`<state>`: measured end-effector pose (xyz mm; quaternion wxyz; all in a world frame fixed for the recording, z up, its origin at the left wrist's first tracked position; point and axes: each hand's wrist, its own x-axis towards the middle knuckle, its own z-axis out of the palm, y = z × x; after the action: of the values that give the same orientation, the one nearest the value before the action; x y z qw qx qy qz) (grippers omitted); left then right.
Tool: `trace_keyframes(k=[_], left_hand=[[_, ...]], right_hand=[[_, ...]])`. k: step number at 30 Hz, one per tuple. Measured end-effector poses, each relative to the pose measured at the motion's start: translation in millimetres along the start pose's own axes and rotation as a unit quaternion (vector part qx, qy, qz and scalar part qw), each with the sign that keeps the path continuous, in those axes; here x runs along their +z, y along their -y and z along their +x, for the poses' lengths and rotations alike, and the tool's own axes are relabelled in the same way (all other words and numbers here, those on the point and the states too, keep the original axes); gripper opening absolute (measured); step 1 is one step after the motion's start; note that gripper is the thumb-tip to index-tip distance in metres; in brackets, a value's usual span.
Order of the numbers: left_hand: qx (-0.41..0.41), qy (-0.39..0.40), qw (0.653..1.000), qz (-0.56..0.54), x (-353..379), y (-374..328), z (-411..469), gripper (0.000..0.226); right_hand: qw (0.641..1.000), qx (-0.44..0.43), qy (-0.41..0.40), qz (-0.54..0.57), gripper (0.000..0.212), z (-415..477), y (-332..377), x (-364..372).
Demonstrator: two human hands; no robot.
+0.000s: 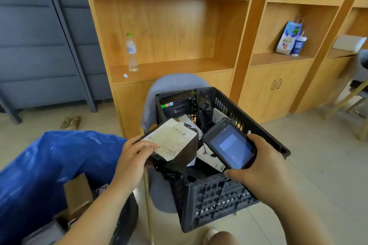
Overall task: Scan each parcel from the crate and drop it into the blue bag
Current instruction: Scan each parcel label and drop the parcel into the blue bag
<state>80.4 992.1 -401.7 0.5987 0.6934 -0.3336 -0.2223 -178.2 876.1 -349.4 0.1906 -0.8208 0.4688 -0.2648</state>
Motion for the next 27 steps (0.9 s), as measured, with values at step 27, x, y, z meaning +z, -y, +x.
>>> trace_keyframes(k=[27], left_hand=[[0.008, -0.179, 0.975, -0.131, -15, 14, -4, 0.03]], right_hand=[[0.985, -0.01, 0.108, -0.136, 0.091, -1, 19, -6]])
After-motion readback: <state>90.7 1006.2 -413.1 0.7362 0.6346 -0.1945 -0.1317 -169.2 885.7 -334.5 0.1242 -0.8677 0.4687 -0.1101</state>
